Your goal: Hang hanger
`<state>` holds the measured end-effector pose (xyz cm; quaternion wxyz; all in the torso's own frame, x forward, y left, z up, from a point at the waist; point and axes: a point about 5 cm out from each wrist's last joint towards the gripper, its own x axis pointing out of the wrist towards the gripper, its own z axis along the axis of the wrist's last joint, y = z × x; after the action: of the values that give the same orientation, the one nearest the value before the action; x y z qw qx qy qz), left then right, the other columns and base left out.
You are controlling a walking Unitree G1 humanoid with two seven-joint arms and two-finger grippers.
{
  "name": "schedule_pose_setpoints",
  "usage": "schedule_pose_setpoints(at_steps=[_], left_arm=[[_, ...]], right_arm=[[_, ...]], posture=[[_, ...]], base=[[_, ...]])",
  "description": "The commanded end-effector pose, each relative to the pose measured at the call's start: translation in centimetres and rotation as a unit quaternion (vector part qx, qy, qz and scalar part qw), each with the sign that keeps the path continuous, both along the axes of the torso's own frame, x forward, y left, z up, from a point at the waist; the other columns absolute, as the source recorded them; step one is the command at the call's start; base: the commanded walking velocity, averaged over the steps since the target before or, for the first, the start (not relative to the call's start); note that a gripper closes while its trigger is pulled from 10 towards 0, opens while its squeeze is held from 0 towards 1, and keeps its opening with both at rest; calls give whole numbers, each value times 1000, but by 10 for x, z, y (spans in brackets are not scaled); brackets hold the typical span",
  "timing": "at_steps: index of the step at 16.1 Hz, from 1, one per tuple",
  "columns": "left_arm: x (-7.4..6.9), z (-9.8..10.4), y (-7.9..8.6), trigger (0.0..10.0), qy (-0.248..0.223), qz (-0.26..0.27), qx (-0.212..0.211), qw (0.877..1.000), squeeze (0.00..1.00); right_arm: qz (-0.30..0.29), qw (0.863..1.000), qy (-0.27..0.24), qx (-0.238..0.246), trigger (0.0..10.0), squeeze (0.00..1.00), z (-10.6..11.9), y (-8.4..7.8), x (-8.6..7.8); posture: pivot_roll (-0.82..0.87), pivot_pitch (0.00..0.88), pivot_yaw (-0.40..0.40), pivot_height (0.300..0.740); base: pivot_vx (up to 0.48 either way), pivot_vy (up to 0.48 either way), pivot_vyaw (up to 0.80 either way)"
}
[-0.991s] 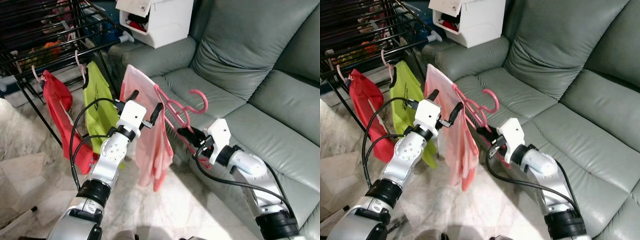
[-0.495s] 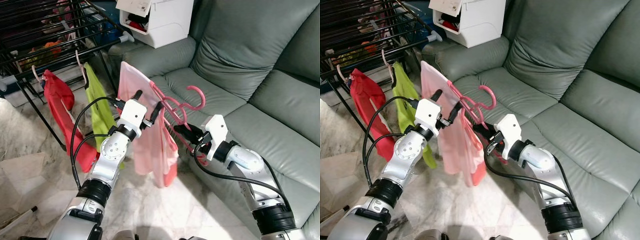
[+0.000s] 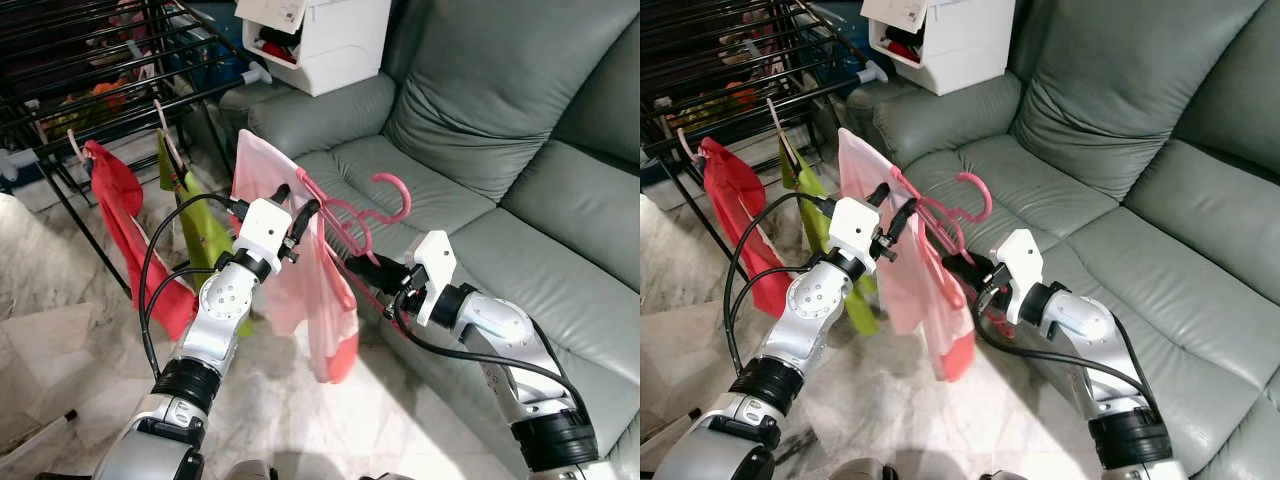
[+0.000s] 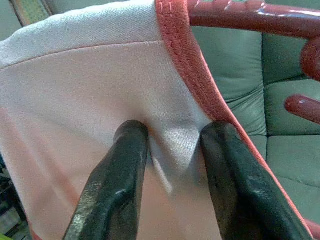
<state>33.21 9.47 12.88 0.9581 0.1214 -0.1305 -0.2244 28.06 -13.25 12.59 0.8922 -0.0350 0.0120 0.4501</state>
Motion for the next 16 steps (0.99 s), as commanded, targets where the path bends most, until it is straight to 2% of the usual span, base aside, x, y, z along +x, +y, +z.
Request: schedule_pose_setpoints(at_steps=[1, 9, 16], left_arm=[[1, -2, 6, 0, 5, 6, 10, 1000, 0], [1, -2, 8, 0, 6, 10, 12, 1000, 0], [0, -1, 10, 0, 1, 10, 10, 1000, 0]], right_arm=[[33, 999, -11, 8, 10000, 0, 9, 6, -5], [24, 1000, -3, -2, 10000, 0, 9, -1, -2], [-53, 998, -12, 16, 10000, 0, 4, -5, 5]], posture=[[-89, 0, 21, 740], [-89, 0, 18, 740], [-86, 0, 21, 740]], base=[[0, 0, 0], [0, 0, 0], [0, 0, 0]])
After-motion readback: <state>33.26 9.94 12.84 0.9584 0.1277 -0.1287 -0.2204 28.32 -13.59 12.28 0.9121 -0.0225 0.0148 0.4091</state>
